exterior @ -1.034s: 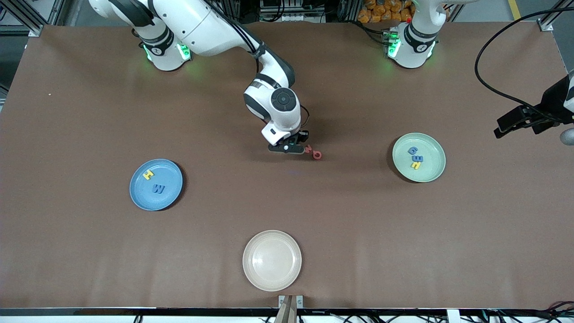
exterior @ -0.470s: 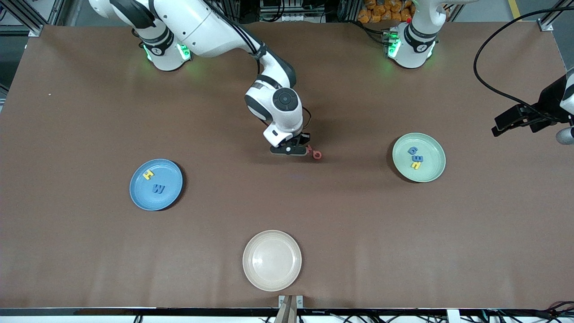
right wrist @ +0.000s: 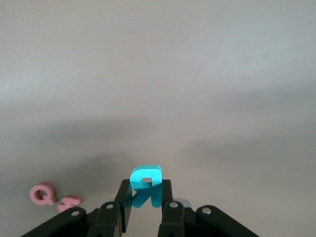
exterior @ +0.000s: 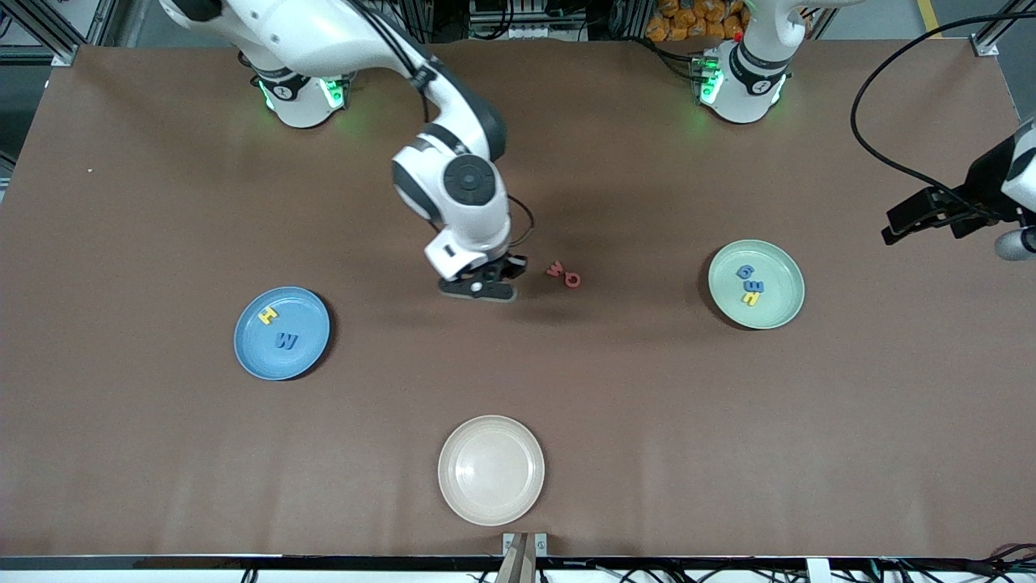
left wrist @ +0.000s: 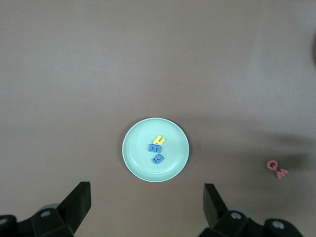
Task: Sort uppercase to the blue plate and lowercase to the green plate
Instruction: 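Lower the right gripper and grasp the teal uppercase R, then carry the R to the blue plate while the left gripper approaches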
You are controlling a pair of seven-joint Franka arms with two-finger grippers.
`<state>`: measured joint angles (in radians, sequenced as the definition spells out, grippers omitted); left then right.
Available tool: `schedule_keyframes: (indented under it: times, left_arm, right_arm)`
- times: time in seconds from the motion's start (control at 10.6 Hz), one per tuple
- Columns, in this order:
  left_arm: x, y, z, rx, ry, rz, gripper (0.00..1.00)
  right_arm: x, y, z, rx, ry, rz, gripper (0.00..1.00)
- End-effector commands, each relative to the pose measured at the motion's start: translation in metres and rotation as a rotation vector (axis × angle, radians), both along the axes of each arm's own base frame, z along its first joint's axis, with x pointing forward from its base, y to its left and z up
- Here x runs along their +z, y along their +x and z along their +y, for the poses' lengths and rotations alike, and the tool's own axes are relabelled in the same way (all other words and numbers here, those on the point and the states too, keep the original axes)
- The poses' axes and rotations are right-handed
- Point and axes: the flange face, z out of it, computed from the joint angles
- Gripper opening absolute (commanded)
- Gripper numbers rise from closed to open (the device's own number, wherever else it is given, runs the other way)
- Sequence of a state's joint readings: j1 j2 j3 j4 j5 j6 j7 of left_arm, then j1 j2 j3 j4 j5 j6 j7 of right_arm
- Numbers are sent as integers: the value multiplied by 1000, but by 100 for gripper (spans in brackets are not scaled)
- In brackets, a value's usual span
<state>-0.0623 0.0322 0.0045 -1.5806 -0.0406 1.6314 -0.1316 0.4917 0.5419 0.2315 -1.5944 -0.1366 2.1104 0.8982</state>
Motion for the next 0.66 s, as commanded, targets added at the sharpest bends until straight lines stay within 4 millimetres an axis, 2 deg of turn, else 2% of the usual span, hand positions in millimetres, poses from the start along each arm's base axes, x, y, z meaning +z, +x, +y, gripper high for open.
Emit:
schedule_keyframes:
  times: [0.0, 0.09, 0.28, 0.47, 0.56]
  left_arm:
    - [-17, 2, -43, -81, -17, 44, 100]
    - [-34, 6, -66, -120, -19, 66, 100]
    - [-70, 9, -124, -216, -37, 92, 100]
    - [-115, 9, -180, -313, -50, 115, 100]
    - [-140, 9, -199, -348, -44, 126, 100]
  right_arm:
    - [40, 29, -94, 15, 24, 36, 0]
    - [52, 42, -140, 23, 30, 65, 0]
    - [46, 62, -223, 44, 5, 145, 0]
    - [6, 67, -288, 62, -4, 214, 0]
    - [-11, 70, -312, 73, -14, 230, 0]
